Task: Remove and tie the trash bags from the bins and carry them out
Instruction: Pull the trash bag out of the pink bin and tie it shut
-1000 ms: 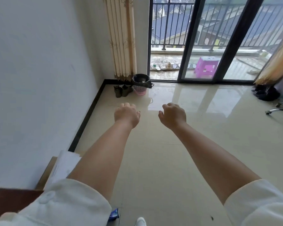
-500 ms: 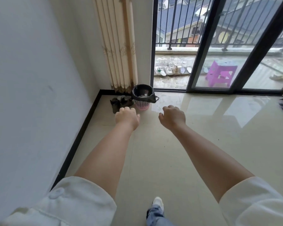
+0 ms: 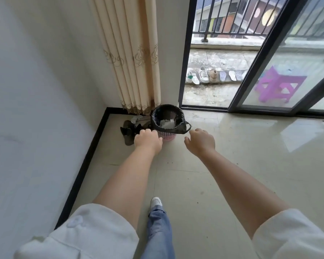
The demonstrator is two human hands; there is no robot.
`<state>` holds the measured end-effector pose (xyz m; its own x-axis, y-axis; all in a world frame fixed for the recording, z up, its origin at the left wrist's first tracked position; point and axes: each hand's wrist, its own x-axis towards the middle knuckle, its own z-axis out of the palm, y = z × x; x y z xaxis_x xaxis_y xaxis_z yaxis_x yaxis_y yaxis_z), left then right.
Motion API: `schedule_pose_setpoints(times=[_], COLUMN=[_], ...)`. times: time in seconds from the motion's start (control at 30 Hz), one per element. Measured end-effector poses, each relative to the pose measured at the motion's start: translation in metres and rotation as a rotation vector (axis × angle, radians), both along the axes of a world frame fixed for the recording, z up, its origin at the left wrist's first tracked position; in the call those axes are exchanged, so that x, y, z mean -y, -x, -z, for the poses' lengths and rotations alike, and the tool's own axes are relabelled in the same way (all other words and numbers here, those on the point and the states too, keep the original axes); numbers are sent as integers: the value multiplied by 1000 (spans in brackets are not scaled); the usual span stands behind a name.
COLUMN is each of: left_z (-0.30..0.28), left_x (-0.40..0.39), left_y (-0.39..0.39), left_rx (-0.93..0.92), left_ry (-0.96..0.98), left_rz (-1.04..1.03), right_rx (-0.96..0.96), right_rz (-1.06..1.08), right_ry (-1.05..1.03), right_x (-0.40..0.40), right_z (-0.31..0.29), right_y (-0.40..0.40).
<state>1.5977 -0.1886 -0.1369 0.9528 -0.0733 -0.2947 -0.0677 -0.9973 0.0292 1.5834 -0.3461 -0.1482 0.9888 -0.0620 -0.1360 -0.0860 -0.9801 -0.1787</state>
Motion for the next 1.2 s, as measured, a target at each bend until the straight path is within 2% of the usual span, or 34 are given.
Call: schedule_pose_setpoints(times=[0.2,0.33,0.47,0.6,0.8,0.9,1.0,1.07,1.2], left_z=[48,83,128,202,365,446,511,544,589], left_x=[-2,5,10,14,7,-5,-6,-4,-9], left_y=[-163,-241,-309,-369,-428,-460,-493,-510,-535], left_rx=[-108,-192,-191,-180,-185,-109,33,104,261], left_ry=[-37,-72,-80,-80,-115,-161,-112,-56,41], left_rz=[45,79,40,30,119,179,286,305,331], right_rx=[-119,-223,-293,-331,-379,-320,-303,-387,-503], right_rz=[57,84,91,91,-34,-104,-206,-278,-311], right_ry=[-8,-14,2,17,-8,-3,4,-33,-257], right_x=[3,12,25,30,19,5,-6,-8,-4], right_z=[54,92,142,218,377,452,507,529,546], right_y=[-145,-213,-280,-331,-383,-415,-458,-482,-511])
